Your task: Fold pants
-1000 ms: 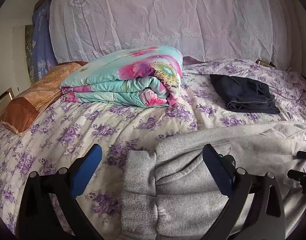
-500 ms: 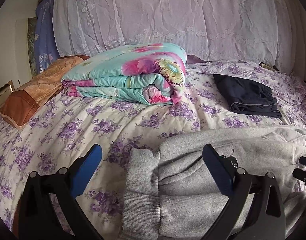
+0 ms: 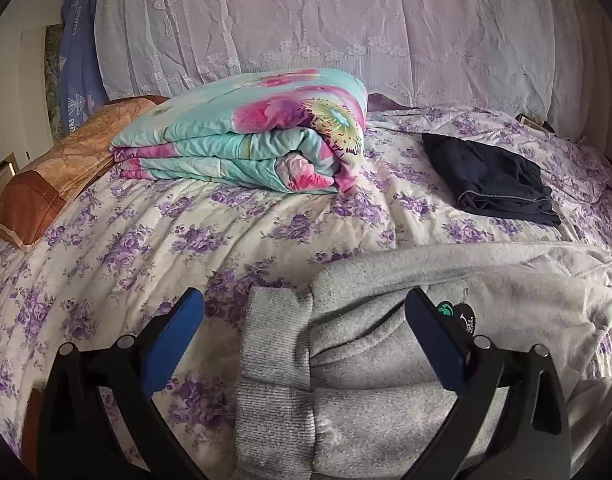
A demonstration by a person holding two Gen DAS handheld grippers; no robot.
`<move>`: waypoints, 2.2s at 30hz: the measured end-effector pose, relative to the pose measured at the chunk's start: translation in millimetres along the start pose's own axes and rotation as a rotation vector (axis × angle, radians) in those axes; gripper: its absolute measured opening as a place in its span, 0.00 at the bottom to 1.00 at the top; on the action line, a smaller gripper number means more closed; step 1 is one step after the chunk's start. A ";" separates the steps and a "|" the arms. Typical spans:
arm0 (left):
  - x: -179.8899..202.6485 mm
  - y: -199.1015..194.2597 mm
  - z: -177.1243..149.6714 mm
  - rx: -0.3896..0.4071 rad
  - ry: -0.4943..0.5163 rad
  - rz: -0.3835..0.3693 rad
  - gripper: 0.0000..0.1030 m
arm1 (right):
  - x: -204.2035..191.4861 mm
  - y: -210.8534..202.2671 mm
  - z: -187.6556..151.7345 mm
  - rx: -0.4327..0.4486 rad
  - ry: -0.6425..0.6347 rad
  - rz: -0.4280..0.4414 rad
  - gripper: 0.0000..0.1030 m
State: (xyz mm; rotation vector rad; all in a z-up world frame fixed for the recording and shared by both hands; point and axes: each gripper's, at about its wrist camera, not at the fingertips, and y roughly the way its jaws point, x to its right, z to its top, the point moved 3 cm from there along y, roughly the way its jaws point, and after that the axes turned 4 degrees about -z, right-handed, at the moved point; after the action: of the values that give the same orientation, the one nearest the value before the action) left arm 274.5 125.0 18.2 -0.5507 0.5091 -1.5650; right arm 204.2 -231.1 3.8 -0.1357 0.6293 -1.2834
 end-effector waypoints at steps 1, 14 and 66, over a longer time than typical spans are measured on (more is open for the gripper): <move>0.9 0.5 -0.1 -0.001 0.005 -0.003 0.95 | -1.7 -5.9 0.5 0.038 -0.013 -0.006 0.97; 7.6 12.2 -4.7 -0.091 0.020 -0.135 0.95 | -27.1 -12.6 -2.3 0.046 -0.215 -0.059 0.97; -44.0 -16.5 -12.5 -0.003 -0.436 -0.734 0.30 | -78.4 -74.8 -3.0 -0.076 -0.890 -0.287 0.07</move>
State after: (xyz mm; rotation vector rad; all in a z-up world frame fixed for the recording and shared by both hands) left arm 255.9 169.9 16.7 -1.1341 -0.0467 -2.0454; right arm 128.0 -180.6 62.0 -0.8318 -0.1175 -1.3117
